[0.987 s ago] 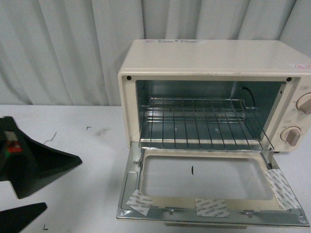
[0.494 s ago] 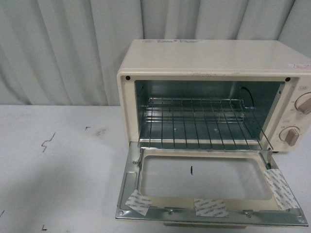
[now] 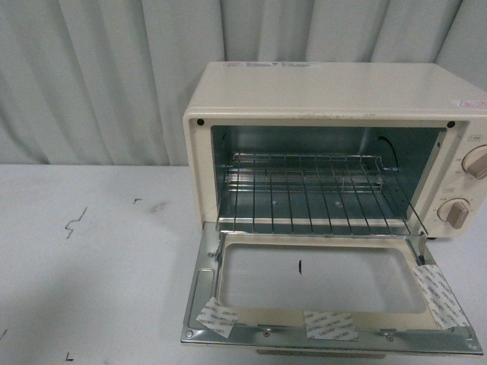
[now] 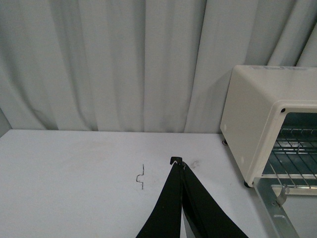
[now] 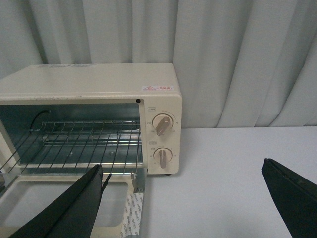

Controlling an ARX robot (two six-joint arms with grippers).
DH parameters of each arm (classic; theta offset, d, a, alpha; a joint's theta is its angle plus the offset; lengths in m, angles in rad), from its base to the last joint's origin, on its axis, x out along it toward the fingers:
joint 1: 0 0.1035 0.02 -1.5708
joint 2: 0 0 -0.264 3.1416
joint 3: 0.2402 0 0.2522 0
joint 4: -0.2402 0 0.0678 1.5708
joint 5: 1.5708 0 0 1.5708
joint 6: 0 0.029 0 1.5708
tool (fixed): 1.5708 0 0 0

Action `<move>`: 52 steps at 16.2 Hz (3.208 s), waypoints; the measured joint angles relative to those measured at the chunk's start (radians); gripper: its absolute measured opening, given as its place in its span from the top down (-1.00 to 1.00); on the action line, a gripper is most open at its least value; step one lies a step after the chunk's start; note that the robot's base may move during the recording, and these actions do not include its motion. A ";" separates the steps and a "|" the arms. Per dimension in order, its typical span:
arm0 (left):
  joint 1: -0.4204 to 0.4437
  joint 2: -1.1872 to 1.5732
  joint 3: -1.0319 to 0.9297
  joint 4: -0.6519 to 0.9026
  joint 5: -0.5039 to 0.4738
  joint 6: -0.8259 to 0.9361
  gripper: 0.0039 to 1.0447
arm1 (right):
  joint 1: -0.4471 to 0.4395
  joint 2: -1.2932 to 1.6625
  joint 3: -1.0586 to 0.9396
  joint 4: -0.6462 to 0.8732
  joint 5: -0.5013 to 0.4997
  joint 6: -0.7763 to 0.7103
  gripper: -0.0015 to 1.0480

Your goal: Open oven

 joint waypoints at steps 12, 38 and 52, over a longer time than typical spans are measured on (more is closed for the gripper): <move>0.000 -0.309 0.000 -0.301 0.000 0.000 0.97 | 0.000 0.000 0.000 0.000 0.000 0.000 -0.87; 0.000 -0.488 0.000 -0.489 0.000 0.001 -0.88 | 0.000 0.000 0.000 0.000 0.000 0.000 -0.87; 0.000 -0.488 0.000 -0.490 0.000 0.001 -0.88 | 0.000 0.000 0.000 0.000 0.000 0.000 -0.87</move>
